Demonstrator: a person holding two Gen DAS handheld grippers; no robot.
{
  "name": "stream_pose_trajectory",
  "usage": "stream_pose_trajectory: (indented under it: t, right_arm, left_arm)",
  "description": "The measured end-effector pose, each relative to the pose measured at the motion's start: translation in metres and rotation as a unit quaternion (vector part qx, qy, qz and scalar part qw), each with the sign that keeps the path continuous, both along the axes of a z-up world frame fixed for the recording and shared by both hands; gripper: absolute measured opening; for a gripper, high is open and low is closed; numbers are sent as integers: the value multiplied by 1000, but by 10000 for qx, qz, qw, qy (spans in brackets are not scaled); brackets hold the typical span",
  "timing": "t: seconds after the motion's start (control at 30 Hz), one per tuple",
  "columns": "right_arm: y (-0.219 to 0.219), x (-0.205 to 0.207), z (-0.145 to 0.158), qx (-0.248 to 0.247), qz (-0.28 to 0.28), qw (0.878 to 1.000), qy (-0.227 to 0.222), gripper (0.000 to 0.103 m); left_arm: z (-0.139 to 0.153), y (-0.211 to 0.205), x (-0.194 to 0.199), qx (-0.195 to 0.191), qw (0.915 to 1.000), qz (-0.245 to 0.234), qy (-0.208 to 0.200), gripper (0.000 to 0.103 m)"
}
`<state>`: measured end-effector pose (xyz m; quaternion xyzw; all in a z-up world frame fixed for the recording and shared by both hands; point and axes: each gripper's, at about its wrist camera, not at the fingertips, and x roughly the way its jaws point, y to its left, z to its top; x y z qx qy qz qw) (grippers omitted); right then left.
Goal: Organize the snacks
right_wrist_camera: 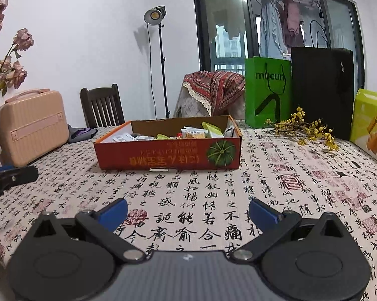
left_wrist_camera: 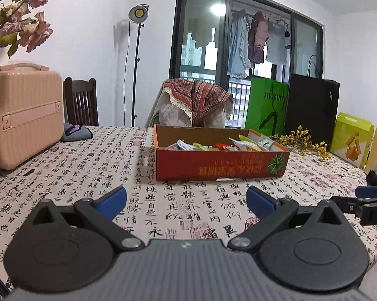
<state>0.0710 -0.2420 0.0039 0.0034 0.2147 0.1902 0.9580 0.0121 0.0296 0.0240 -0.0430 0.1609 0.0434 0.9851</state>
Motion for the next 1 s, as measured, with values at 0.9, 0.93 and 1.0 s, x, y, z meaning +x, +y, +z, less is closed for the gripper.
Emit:
stream_pose_trajectory:
  t: [0.9, 0.93, 1.0]
  right_arm:
    - [0, 5, -2, -1, 4, 10000, 20, 103]
    - [1, 5, -2, 0, 3, 10000, 19, 103]
    - [1, 6, -2, -5, 7, 10000, 19, 103]
  left_arm:
    - [-8, -5, 5, 12, 9998, -132, 125, 103]
    - [-9, -5, 5, 9, 9998, -133, 128, 103]
    - [-9, -6, 6, 8, 9998, -141, 128, 103]
